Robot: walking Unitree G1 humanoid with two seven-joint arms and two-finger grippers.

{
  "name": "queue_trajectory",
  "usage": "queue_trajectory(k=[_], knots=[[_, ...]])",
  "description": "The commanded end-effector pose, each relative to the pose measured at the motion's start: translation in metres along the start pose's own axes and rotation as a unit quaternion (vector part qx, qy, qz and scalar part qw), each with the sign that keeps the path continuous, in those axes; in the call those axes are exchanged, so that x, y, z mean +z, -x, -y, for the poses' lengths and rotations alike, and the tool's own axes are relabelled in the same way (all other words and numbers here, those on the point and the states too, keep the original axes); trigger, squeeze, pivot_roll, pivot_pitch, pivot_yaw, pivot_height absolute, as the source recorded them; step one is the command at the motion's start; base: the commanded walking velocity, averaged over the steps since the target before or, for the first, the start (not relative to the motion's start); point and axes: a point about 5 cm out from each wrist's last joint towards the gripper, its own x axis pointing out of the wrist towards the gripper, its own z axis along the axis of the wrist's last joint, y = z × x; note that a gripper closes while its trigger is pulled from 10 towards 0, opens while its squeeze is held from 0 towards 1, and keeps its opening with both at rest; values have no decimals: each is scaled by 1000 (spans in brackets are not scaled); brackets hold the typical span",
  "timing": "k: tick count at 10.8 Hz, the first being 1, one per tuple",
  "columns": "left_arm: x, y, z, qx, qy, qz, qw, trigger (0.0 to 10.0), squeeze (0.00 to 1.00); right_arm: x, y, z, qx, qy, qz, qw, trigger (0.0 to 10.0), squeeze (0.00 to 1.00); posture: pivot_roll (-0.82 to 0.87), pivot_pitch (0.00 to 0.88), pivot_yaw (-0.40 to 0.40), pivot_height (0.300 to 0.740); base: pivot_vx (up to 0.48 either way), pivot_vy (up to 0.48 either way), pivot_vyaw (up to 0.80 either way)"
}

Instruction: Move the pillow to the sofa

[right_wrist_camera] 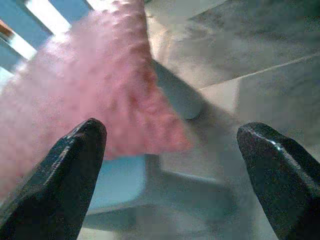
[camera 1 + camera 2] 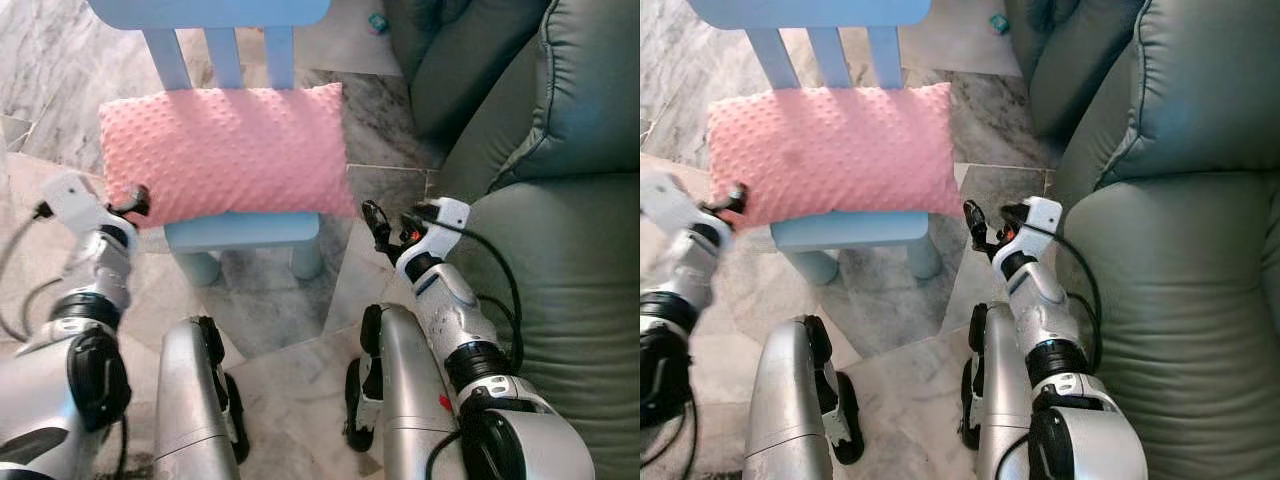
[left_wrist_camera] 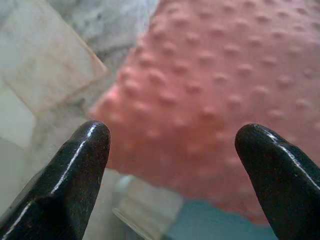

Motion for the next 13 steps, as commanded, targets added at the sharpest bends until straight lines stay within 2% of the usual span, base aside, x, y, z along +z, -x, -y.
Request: queue_trajectory(k=[1,2,3,4,5,6,7,8,9,10,11,12,13], knots=[[-5,1,-4,5,14,-11,1000,10000,0,-10,4,1,10,-36,-14,999,10000,0,-108,531,-51,541,0,0,0],[-5,0,1,-6,25,-10,1000,10000,0,-12,1,-8,46,-84,-17,995,10000,0,-105,534,-51,541,0,0,0],[-9,0,8,-21,20,-20,999,10000,0,-19,-2,-20,76,-83,-30,993,10000,0,-98,536,-51,541,0,0,0],[-11,0,10,-27,15,-25,999,10000,0,-21,-5,-26,80,-79,-36,993,10000,0,-95,536,-51,541,0,0,0],[-13,0,16,-39,8,-29,999,10000,0,-23,-10,-35,90,-49,-42,994,10000,0,-91,537,-50,541,0,0,0],[-16,0,20,-54,-25,-41,997,10000,0,-24,-15,-46,117,15,-65,991,10000,0,-64,542,-44,541,0,0,0],[-15,0,19,-63,-68,-45,995,10000,0,-22,-17,-47,129,49,-80,987,10000,0,-51,549,-47,541,0,0,0],[-11,0,12,-51,-93,-47,993,10000,0,-19,-20,-45,124,81,-86,985,10000,0,-35,546,-48,541,0,0,0],[-8,0,6,-41,-94,-44,994,10000,0,-18,-21,-46,124,91,-90,984,10000,0,-21,549,-47,541,0,0,0],[-9,1,-4,-22,-108,-51,993,10000,0,-21,-23,-52,126,112,-95,981,10000,0,-9,550,-46,541,0,0,0],[-9,2,-7,-20,-116,-50,992,10000,0,-25,-24,-59,136,140,-98,976,10000,0,5,549,-41,541,0,0,0],[-10,2,-8,-19,-121,-53,991,10000,0,-28,-25,-65,136,174,-95,971,10000,0,8,550,-37,541,0,0,0],[-12,2,-4,-20,-137,-60,989,10000,0,-27,-28,-68,119,188,-92,971,10000,0,12,549,-32,541,0,0,0]])
